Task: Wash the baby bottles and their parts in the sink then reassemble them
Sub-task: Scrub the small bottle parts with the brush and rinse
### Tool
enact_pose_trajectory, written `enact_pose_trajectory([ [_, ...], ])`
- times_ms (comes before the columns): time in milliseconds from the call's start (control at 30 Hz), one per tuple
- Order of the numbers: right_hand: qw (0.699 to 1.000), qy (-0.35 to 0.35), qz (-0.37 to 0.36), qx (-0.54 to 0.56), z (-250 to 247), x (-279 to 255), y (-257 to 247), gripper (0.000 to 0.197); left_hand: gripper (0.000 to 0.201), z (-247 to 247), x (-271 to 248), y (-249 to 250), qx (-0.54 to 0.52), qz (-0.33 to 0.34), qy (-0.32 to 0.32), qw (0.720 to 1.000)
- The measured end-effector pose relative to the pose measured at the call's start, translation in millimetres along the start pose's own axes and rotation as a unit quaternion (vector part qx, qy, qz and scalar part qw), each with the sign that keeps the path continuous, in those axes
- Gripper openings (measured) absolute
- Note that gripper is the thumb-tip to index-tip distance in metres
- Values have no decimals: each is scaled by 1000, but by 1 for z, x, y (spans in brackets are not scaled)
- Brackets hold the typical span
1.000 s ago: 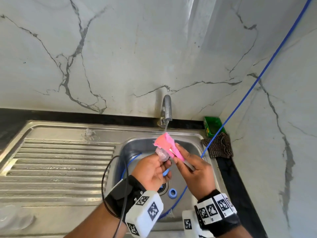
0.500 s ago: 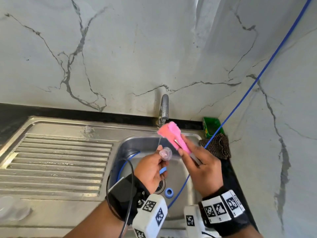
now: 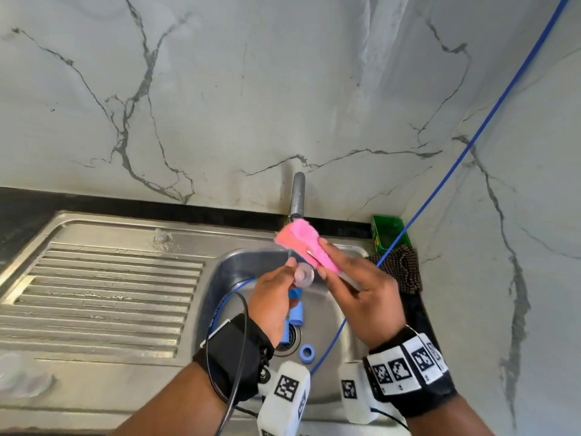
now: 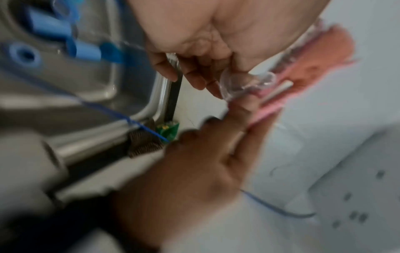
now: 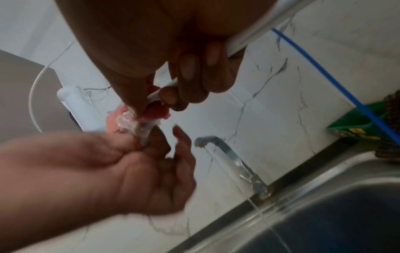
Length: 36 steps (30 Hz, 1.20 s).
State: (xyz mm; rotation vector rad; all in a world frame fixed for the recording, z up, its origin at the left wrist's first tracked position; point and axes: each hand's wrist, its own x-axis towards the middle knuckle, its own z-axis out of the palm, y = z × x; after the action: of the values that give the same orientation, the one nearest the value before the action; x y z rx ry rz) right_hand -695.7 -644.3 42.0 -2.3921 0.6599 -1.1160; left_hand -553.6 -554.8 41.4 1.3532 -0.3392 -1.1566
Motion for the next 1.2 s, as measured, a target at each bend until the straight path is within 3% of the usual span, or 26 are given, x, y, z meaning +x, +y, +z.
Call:
enact_pose_trajectory([
  [167,1000,-11,-7,-6,24,-8,-8,44,13,-3,-1,30,-198,-80,-45,976],
  [267,999,1,-5,-47,14,-21,2,41,16,-17,0,36,-191,-101,-60,975],
  [400,994,78,-52,-50,0,-10,-20,42,32,-18,2,30,-182,-135,-70,971],
  [567,983,14,-103,-149,21,-1,-32,45,10,-8,-5,30,-205,-141,-170,954],
  [700,981,-5,-70,-179,11,-31,-2,50,22,-17,-3,28,-194,-161,-127,959],
  [800,987,26,-54,-152,-2,-40,0,48,19,-14,2,21,-169,-161,-105,967],
  [867,988,53,-74,-123,-4,-33,-9,45,8,-10,3,14,-171,-168,-119,964],
  [1000,982,12,-119,-143,9,-12,-23,43,16,1,0,6,-224,-154,-188,944],
  [1067,985,-1,-100,-138,10,-14,-7,45,15,3,-3,8,-210,-150,-192,947],
  [1200,989,-2,-22,-148,-9,-37,34,55,19,-3,2,9,-192,-133,-124,964],
])
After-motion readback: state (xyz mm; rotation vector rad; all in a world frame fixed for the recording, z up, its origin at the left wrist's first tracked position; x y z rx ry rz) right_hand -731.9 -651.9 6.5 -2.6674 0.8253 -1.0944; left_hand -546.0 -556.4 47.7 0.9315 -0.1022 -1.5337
